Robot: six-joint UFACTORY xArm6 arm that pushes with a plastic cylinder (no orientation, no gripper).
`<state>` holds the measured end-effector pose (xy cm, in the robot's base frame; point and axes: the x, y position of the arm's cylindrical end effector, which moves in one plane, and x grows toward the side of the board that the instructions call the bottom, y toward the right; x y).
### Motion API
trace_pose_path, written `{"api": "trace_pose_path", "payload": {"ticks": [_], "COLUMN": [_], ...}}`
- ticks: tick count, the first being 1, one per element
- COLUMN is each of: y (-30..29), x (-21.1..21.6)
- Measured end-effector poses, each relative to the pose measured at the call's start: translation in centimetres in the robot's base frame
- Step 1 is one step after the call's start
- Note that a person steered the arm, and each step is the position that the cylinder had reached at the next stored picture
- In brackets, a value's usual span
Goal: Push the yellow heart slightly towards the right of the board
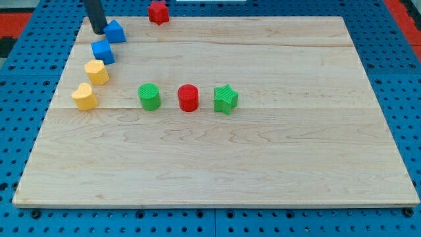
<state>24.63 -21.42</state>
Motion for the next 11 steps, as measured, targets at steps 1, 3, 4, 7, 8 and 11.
{"api": "trace_pose_path", "payload": {"ticks": [1, 3, 4, 7, 8, 11], "y": [0.3, -5.1, -7.4, -5.0, -3.9, -1.2], "x": [3.6, 12.1, 15.1, 16.6, 13.2, 1.9]}}
